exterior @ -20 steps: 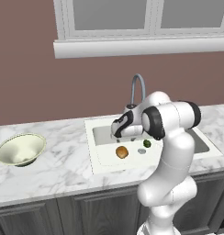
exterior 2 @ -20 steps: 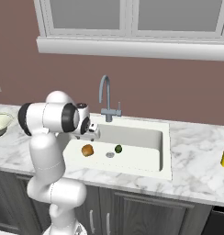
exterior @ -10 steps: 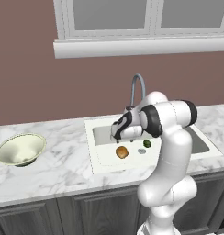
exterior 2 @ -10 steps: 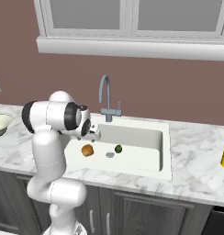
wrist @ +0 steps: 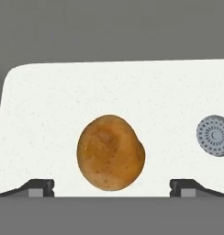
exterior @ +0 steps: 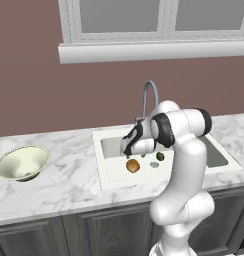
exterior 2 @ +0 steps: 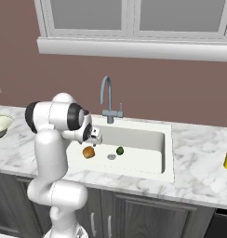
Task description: Remove the potato and avocado from the sink. Then move the bowl and cup from the counter to the sink for washing.
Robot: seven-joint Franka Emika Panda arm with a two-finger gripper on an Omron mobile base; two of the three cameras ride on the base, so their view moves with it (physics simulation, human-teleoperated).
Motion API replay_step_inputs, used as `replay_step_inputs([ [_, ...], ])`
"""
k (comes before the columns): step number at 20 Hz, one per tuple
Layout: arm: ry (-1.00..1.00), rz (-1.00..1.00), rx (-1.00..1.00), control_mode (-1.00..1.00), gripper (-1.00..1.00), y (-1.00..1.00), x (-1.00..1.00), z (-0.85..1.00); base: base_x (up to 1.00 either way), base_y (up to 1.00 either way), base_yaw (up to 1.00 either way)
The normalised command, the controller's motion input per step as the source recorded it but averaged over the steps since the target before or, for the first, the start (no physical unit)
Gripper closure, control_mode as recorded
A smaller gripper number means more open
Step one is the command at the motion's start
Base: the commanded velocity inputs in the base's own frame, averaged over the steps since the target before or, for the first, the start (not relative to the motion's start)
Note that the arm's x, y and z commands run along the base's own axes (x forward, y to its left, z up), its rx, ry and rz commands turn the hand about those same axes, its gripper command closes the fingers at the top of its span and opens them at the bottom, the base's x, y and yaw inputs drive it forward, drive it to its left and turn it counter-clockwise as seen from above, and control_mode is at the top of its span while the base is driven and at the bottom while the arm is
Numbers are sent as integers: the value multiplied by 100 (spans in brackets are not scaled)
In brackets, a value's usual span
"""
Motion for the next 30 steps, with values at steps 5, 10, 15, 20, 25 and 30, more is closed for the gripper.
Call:
replay_step_inputs([
  [5, 0, 0, 0, -100, -100, 0, 0, -15, 0, 0, 0],
  [10, 0, 0, 0, -100, -100, 0, 0, -14, 0, 0, 0],
  [15, 0, 0, 0, -100, -100, 0, 0, -14, 0, 0, 0],
  [20, 0, 0, 0, -100, -100, 0, 0, -13, 0, 0, 0],
  [25, 0, 0, 0, -100, -100, 0, 6, -15, 0, 0, 0],
  [30, 0, 0, 0, -100, -100, 0, 9, -15, 0, 0, 0],
])
